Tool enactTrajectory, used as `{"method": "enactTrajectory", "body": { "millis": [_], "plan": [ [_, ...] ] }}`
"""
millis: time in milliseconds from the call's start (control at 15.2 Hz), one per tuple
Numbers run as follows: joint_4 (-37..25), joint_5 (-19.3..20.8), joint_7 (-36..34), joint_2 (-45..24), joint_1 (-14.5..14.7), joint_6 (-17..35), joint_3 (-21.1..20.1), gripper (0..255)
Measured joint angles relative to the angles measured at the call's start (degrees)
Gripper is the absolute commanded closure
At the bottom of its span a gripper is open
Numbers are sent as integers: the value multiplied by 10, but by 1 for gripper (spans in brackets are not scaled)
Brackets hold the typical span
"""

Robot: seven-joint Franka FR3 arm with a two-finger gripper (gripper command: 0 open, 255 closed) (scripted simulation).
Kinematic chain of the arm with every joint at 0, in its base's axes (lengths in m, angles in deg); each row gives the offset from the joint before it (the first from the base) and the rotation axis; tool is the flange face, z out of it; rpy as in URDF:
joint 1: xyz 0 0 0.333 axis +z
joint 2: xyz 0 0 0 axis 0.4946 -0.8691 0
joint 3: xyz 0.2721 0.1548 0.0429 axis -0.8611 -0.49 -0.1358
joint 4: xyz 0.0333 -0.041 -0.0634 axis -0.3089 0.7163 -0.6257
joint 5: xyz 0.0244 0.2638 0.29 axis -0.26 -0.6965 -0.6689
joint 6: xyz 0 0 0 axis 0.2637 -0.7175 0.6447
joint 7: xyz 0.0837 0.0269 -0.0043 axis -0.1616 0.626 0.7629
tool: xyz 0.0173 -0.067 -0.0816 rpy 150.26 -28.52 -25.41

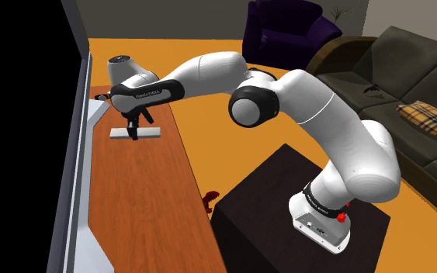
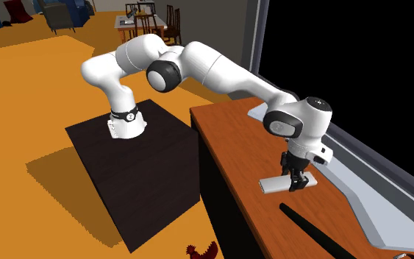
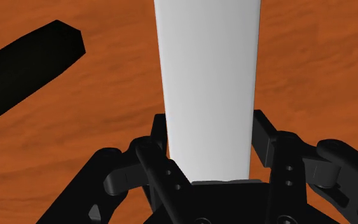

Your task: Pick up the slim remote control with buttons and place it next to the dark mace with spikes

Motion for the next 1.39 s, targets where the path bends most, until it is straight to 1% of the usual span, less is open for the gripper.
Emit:
{"method": "enactTrajectory", "body": {
  "millis": [462,528,990,1122,1188,1386],
  "plan": [
    [-7,0,0,-9,1,3,0,255],
    [-7,0,0,-9,1,3,0,0],
    [-10,0,0,-6,1,-3,0,0],
    [-7,-1,1,14,0,-20,-1,0],
    [12,-1,0,34,-2,-20,-2,0],
    [11,-2,0,40,-2,-28,-2,0]
  ]
}}
